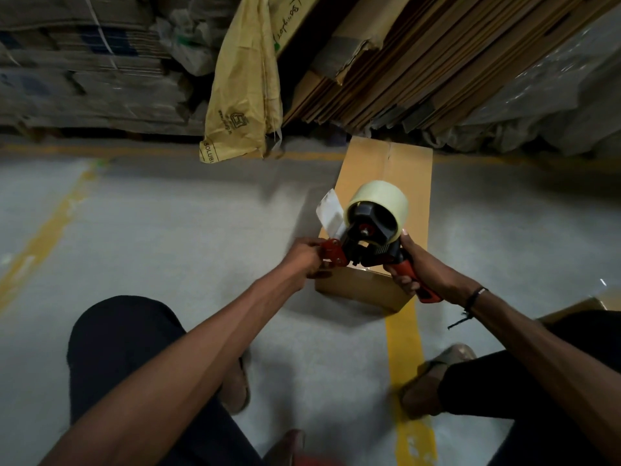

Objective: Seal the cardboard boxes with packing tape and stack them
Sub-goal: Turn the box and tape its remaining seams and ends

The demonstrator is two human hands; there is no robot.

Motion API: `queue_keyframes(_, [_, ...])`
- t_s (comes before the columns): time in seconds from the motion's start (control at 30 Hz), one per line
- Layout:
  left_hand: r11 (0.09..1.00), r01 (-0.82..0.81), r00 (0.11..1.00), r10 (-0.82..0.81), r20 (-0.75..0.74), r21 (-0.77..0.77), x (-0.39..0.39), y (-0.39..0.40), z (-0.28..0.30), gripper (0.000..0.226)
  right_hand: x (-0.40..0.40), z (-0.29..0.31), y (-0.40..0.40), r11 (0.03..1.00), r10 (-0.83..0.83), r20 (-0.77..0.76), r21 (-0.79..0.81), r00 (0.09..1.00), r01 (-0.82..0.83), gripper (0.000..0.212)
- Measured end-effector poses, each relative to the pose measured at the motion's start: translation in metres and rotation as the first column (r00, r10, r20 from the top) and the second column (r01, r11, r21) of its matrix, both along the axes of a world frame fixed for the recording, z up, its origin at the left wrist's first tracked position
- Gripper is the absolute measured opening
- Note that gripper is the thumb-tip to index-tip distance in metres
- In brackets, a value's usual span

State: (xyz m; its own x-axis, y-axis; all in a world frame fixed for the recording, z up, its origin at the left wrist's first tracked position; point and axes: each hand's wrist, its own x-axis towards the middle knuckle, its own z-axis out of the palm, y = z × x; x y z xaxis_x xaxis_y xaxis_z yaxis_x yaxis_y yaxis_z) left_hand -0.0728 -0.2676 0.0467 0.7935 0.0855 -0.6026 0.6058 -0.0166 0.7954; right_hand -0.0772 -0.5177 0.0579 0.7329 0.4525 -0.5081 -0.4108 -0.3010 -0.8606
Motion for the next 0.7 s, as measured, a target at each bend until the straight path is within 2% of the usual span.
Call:
queue_keyframes(0.03, [1.0,-0.014,1.0,0.014,0.005,-0.01,0.003,-0.001,-0.003,0.015,0.002,-0.002,-0.001,1.0,0.005,0.013,-0.012,1.0,-0.005,0.082])
queue_keyframes(0.1, [0.998,0.014,0.999,-0.017,0.042,0.066,0.01,-0.003,-0.013,0.006,0.006,-0.006,-0.002,0.998,0.02,0.038,-0.055,0.999,-0.018,0.083])
queue_keyframes(0.17, [0.988,0.029,0.997,-0.039,0.067,0.153,0.016,-0.002,-0.027,0.011,0.01,-0.01,-0.003,0.994,0.038,0.064,-0.109,0.997,-0.031,0.084])
queue_keyframes(0.23, [0.97,0.014,0.996,-0.035,0.082,0.243,0.024,0.007,-0.042,0.003,0.015,-0.015,-0.009,0.989,0.044,0.073,-0.144,0.996,-0.033,0.082])
queue_keyframes(0.33, [0.92,-0.038,0.997,0.006,0.082,0.391,0.033,0.036,-0.058,0.023,0.023,-0.027,-0.026,0.989,0.035,0.065,-0.148,0.997,-0.025,0.086])
queue_keyframes(0.47, [0.918,-0.043,0.997,0.016,0.073,0.395,0.038,0.042,-0.089,0.026,0.031,-0.055,-0.041,0.986,-0.004,0.028,-0.167,1.0,0.008,0.081])
queue_keyframes(0.6, [0.912,-0.073,0.996,0.046,0.074,0.404,0.05,0.036,-0.125,0.022,0.046,-0.086,-0.041,0.973,0.014,0.054,-0.231,0.998,-0.001,0.089])
queue_keyframes(0.7, [0.899,-0.1,0.995,0.08,0.064,0.426,0.059,0.035,-0.141,0.023,0.055,-0.095,-0.04,0.966,0.035,0.062,-0.259,0.997,-0.018,0.087])
